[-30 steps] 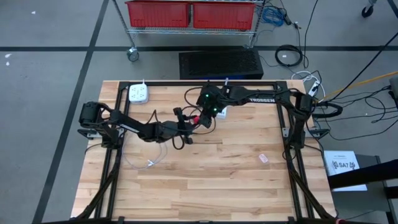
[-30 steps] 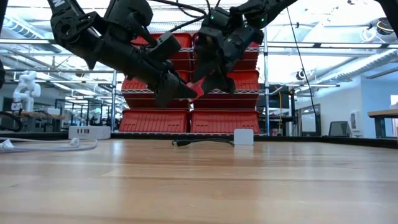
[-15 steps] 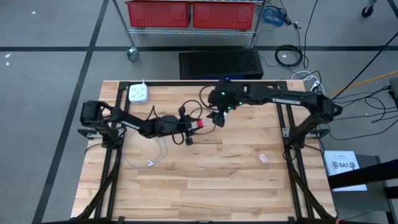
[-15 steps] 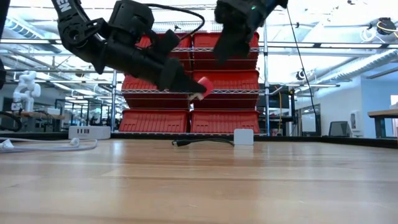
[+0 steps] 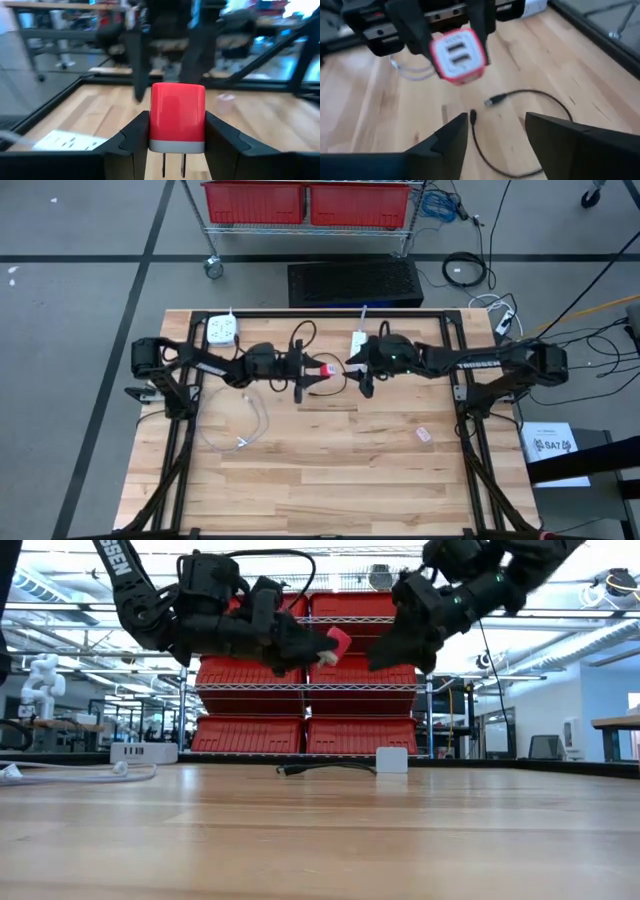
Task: Insert USB
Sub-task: Insert the red charger adapter into the right outlet extension
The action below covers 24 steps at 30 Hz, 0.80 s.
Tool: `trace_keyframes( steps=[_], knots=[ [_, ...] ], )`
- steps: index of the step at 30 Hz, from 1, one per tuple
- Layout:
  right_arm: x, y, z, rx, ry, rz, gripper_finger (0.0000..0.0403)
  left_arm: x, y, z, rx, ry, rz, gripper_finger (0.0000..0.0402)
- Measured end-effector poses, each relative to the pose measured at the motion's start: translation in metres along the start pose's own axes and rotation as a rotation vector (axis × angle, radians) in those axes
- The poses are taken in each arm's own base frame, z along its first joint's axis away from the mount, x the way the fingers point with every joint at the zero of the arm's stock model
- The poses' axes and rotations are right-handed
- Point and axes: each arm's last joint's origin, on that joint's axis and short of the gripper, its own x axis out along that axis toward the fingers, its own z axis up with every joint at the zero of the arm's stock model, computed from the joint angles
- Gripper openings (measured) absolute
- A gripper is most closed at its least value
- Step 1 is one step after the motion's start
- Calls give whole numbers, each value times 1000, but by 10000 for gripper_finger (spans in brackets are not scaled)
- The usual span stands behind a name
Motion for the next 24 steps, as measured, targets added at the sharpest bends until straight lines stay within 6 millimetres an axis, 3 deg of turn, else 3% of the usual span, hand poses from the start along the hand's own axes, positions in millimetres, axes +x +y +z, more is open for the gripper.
trace_keyframes(
  steps=[5,8,12,24],
  knots=[
    [6,-1,-3,-25,-86,25,150,-4,10,4,-11,-41,-55,150],
    [6,3,0,-36,-82,136,132,-6,16,6,-27,-61,-74,150],
    [3,11,7,-48,-146,170,126,-7,17,8,-34,-77,-137,150],
    [5,16,13,-90,-237,142,226,-8,15,11,-24,-102,-204,150]
  ],
)
